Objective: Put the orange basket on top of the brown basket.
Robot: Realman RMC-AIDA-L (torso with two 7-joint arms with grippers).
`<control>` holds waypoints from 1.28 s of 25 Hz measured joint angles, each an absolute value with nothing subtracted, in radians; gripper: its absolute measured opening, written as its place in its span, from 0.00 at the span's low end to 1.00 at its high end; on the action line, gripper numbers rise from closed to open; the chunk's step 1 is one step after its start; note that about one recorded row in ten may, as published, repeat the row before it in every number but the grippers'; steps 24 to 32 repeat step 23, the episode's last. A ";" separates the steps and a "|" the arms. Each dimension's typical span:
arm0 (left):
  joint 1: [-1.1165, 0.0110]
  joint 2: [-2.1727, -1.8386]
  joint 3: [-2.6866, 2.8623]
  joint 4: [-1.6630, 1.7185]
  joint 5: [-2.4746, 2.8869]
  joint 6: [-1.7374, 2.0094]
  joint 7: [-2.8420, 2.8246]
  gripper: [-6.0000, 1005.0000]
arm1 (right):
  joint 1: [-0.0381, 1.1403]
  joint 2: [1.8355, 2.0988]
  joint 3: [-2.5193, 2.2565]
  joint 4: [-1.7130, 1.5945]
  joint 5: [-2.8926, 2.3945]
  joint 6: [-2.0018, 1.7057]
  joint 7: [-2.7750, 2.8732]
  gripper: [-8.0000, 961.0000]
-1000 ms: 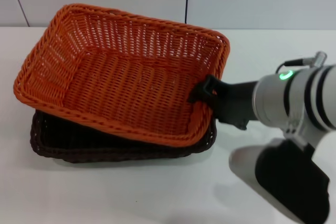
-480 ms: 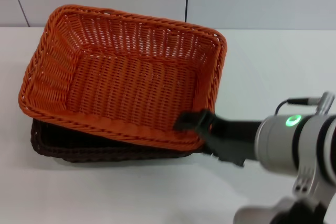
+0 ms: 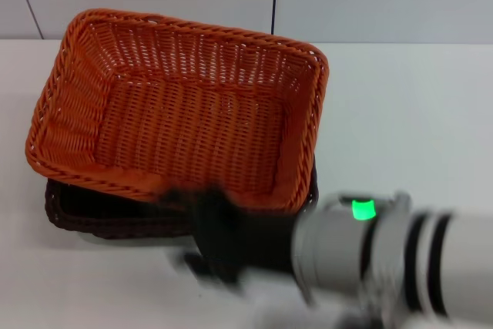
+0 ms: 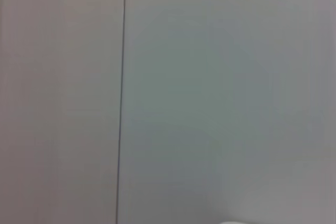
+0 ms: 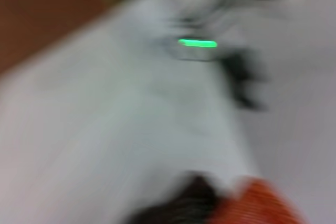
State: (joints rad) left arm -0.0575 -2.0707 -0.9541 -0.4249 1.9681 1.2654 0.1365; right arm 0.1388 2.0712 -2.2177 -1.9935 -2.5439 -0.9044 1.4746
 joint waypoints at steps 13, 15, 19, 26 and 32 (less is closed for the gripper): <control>-0.037 -2.067 -0.968 -0.402 1.963 1.288 0.109 0.72 | 0.117 2.077 -1.959 -1.419 -2.380 0.355 2.438 0.74; -0.037 -2.066 -0.968 -0.394 1.963 1.289 0.108 0.72 | 0.120 2.076 -1.925 -1.316 -2.337 0.479 2.552 0.74; -0.037 -2.066 -0.968 -0.379 1.962 1.289 0.099 0.72 | 0.131 2.075 -1.879 -1.134 -2.306 0.647 2.760 0.74; -0.041 -2.066 -0.968 -0.352 1.962 1.292 0.042 0.72 | 0.151 2.077 -1.885 -1.016 -2.306 0.771 2.827 0.74; -0.041 -2.066 -0.968 -0.352 1.962 1.292 0.042 0.72 | 0.151 2.077 -1.885 -1.016 -2.306 0.771 2.827 0.74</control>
